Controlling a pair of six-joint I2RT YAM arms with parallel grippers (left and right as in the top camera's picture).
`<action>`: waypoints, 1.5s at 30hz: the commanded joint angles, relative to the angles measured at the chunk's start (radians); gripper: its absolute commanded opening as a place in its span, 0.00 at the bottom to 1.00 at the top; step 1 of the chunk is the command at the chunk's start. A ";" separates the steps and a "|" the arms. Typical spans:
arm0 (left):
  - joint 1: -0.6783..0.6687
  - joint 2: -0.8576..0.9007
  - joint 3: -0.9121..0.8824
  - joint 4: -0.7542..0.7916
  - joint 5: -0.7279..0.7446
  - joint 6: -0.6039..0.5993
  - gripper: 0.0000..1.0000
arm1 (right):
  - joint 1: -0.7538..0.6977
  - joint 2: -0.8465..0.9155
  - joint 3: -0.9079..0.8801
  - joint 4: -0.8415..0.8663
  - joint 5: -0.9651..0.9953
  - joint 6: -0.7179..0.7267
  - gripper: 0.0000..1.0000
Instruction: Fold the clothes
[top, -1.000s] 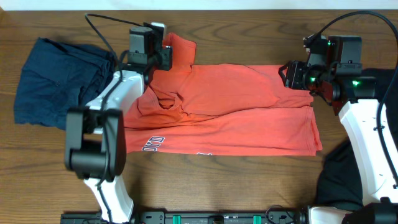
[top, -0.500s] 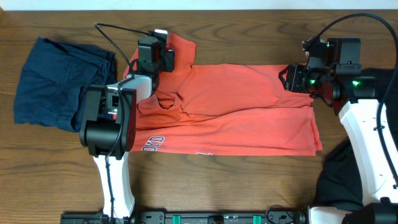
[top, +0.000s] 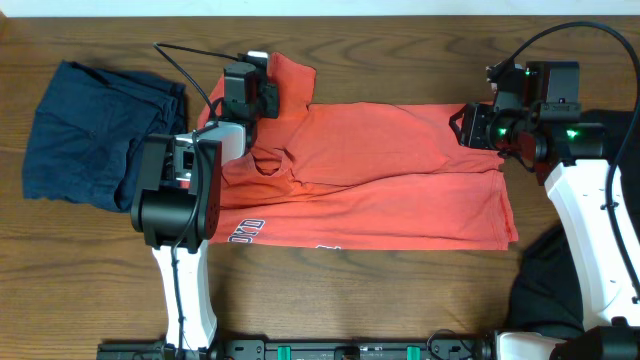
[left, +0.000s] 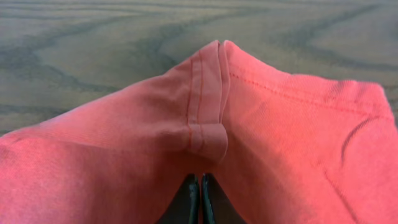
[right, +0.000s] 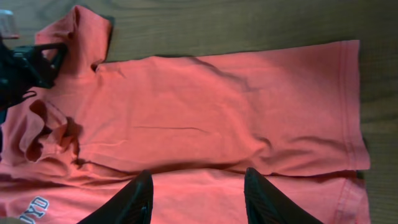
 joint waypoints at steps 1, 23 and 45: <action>0.006 -0.117 0.004 -0.004 0.003 -0.033 0.06 | -0.004 0.001 0.000 -0.002 0.042 0.010 0.46; 0.004 -0.171 0.004 -0.137 0.006 -0.026 0.37 | -0.029 0.208 -0.001 0.005 0.013 0.037 0.53; 0.005 0.088 0.004 0.160 0.006 -0.086 0.06 | -0.029 0.222 -0.001 -0.077 0.013 0.037 0.55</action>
